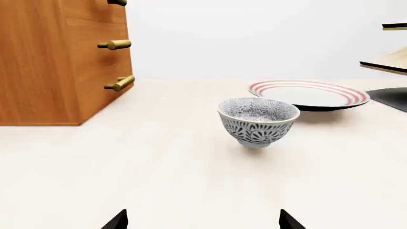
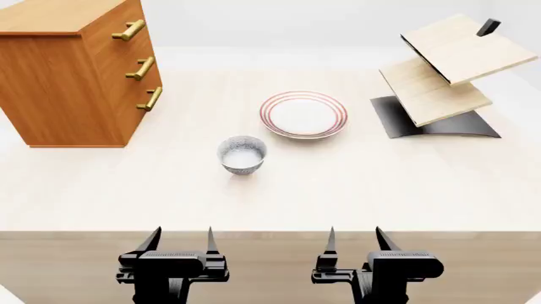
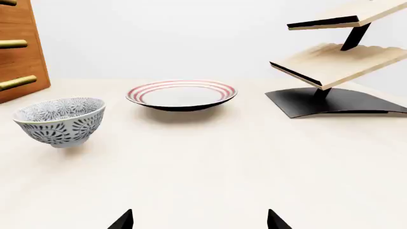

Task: Open the top drawer of the cabinet and put the bowl in it.

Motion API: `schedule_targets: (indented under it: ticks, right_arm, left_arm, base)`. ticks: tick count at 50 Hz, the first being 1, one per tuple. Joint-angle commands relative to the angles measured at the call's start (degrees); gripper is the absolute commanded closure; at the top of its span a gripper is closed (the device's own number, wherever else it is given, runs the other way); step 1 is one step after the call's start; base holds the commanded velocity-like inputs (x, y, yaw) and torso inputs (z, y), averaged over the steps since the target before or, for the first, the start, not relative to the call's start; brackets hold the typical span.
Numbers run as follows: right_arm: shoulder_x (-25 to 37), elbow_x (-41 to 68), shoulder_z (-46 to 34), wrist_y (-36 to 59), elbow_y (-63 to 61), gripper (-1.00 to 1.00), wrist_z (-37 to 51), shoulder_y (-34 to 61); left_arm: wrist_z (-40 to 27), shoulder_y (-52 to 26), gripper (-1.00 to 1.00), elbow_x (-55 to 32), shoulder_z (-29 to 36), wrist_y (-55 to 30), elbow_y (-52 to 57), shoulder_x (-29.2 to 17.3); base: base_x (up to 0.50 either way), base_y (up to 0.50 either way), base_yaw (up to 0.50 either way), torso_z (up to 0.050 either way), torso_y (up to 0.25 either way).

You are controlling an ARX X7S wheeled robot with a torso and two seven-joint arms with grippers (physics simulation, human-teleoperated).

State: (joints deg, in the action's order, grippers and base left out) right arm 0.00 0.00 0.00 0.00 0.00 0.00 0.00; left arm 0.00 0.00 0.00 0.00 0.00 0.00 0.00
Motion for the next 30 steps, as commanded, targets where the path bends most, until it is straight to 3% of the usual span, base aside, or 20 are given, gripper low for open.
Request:
schedule_targets:
  ticks: [1,30]
  right_arm:
    - [0.9,0.9,-1.1,-0.2,-0.1,-1.0,1.2,-0.1]
    - [3.9,4.3,-4.6,-2.9,0.4,-1.0,6.9,0.4]
  left_arm:
    - [-0.9,0.2,-1.0,-1.2,1.0,0.3,0.2,-0.9]
    - [-4.4,-0.2,-1.0,-4.5,4.6,2.1,0.1,-4.5]
  base:
    - [0.0,0.0,0.0,0.025,0.0]
    - [0.0,0.0,0.0,0.05,0.0]
